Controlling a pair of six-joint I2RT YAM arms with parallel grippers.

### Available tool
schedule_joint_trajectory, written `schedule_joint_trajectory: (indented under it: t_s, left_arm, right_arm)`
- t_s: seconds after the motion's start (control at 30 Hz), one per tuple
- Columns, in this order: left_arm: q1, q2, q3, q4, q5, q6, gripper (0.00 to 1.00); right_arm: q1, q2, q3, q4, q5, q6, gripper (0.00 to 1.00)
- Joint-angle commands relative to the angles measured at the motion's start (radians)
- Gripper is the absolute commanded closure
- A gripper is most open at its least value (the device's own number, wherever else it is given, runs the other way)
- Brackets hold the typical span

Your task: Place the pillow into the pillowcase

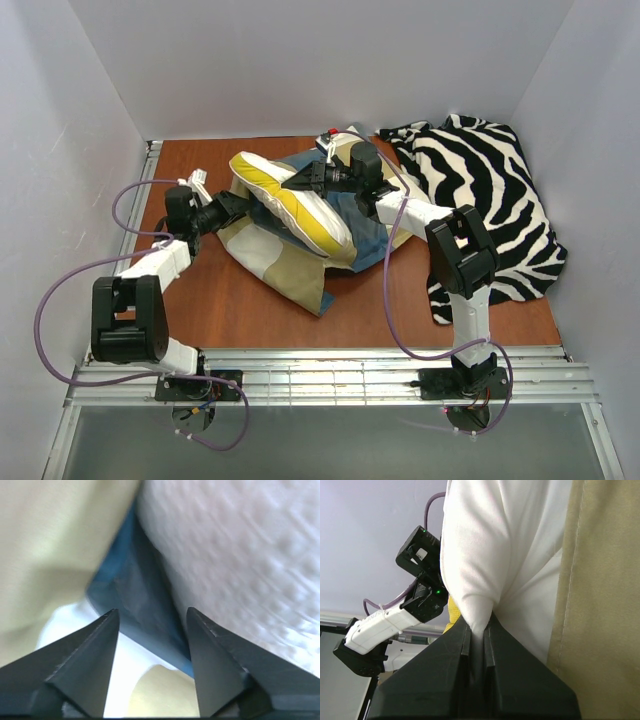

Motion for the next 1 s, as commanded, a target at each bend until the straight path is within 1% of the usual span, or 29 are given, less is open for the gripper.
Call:
schedule_joint_trajectory:
  t_s: [0.0,0.07,0.1,0.17,0.3,0.33,0.4,0.5,0.53,0.6,0.77,0.83,0.93,0.97]
  left_arm:
    - [-0.05,0.02,0.037,-0.052,-0.093,0.064,0.47]
    - [-0.067,0.064,0.075,-0.061,-0.129,0.085,0.45]
    - [-0.085,0.086,0.092,-0.066,-0.173,0.095,0.44]
    - [-0.101,0.153,0.14,-0.07,-0.201,0.106,0.44]
    - [-0.168,0.238,0.216,-0.07,-0.281,0.164,0.42]
    - [-0.182,0.255,0.23,-0.072,-0.329,0.178,0.42]
    - [-0.201,0.319,0.273,-0.103,-0.379,0.195,0.41]
    - [-0.199,0.413,0.339,-0.198,-0.457,0.205,0.44]
    - [-0.196,0.431,0.345,-0.236,-0.475,0.216,0.47]
    - [-0.178,0.457,0.342,-0.255,-0.486,0.224,0.51]
    - [-0.158,0.462,0.348,-0.297,-0.476,0.253,0.8]
    - [-0.138,0.45,0.362,-0.337,-0.466,0.262,0.84]
    - [-0.072,0.422,0.374,-0.394,-0.417,0.265,0.99]
    - [-0.054,0.413,0.377,-0.44,-0.404,0.282,1.0]
  right_arm:
    - [0.008,-0.073,0.008,0.122,-0.012,0.047,0.99]
    - [0.008,-0.076,0.008,0.127,-0.012,0.05,0.99]
    - [0.009,-0.077,0.01,0.127,-0.012,0.05,0.99]
    - [0.009,-0.079,0.013,0.125,-0.015,0.05,0.99]
    - [0.008,-0.085,0.003,0.127,-0.017,0.058,0.99]
    - [0.009,-0.083,0.0,0.125,-0.017,0.062,0.99]
    - [0.011,-0.085,-0.003,0.13,-0.017,0.068,0.99]
    - [0.008,-0.097,-0.01,0.136,-0.015,0.073,0.99]
    - [0.006,-0.105,-0.02,0.142,-0.017,0.075,0.99]
    - [0.003,-0.115,-0.032,0.147,-0.015,0.082,0.99]
    - [-0.007,-0.125,-0.095,0.187,-0.004,0.076,0.99]
    - [-0.017,-0.123,-0.108,0.188,0.003,0.061,0.99]
    - [-0.035,-0.122,-0.132,0.179,0.025,0.007,0.99]
    - [-0.04,-0.119,-0.135,0.152,0.032,-0.017,0.99]
